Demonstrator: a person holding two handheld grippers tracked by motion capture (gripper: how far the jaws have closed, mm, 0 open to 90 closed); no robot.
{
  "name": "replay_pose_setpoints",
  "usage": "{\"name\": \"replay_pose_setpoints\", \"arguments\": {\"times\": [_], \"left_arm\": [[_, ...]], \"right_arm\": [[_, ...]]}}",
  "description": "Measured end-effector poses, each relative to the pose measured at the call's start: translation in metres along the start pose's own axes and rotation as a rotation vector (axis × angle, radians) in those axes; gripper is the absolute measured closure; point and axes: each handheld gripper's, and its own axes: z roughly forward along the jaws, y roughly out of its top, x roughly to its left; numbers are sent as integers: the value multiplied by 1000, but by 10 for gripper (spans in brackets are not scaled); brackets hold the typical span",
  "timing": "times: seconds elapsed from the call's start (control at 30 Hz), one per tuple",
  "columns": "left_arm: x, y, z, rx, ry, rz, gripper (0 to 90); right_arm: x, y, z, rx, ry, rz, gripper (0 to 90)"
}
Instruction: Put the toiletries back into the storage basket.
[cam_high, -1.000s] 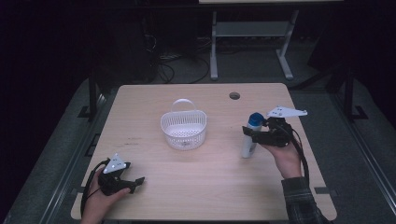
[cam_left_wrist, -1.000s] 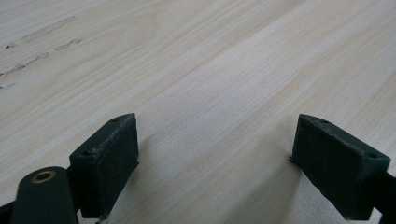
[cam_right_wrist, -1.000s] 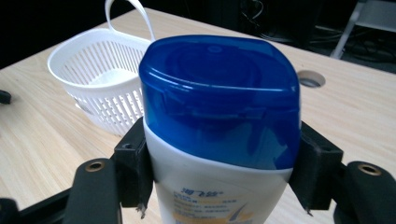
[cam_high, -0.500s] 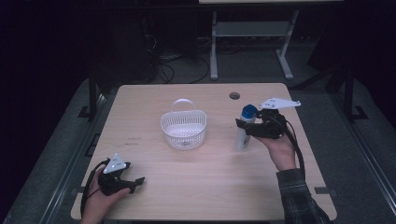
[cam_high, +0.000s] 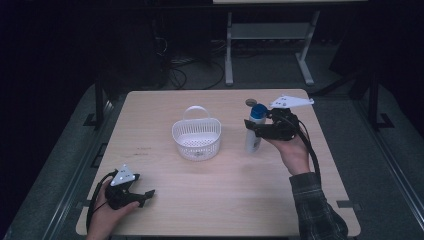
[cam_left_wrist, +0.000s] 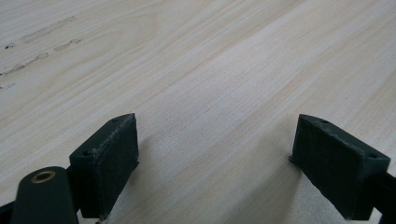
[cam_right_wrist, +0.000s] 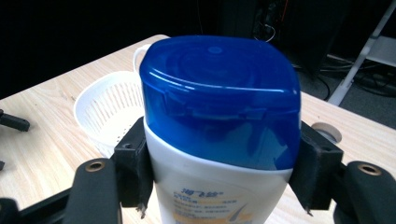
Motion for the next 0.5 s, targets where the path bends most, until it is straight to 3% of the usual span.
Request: {"name": "replay_pose_setpoints", "arguments": {"times": [0.5], "left_arm": [[0,0,0,-2,-3,-1,136]], "right_arm": [[11,24,14,-33,24,-27,337]]}}
